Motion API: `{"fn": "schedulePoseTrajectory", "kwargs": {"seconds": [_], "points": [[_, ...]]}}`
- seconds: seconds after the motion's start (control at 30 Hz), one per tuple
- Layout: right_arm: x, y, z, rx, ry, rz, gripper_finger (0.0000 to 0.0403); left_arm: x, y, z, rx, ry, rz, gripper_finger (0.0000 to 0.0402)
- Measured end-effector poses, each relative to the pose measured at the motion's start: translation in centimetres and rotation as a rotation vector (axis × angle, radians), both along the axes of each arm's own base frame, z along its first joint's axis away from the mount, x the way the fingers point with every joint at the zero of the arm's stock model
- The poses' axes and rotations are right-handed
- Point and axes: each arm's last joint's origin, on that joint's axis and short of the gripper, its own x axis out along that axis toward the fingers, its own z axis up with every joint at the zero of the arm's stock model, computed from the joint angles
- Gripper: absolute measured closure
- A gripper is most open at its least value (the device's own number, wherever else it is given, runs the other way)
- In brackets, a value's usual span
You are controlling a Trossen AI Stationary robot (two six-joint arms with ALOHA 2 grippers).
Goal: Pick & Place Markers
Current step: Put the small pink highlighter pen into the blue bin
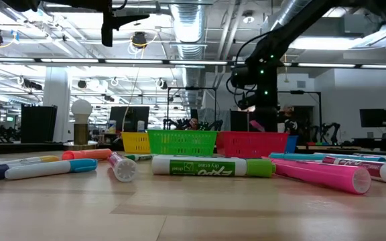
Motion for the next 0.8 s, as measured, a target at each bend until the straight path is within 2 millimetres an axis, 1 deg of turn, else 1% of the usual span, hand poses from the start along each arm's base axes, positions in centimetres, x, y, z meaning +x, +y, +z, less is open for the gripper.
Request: {"fn": "schedulePoseTrajectory", "kwargs": {"seconds": [0.17,0.27,0.57,0.8], "points": [[0.8,-0.3,-1.2,0.027,0.085,0.050,0.0363,0.0,0.0,0.0,0.007,0.003,0.001,0.0204],[0.8,-0.4,-1.5,0.041,0.119,0.069,0.0360,0.0,0.0,0.0,0.007,0.003,0.001,0.0204],[0.7,-0.4,-1.6,0.043,0.170,0.120,0.0359,0.0,0.0,0.0,0.007,0.002,0.001,0.0204],[0.7,-0.4,-1.7,0.051,0.178,0.148,0.0358,0.0,0.0,0.0,0.007,0.003,0.001,0.0204]]}}
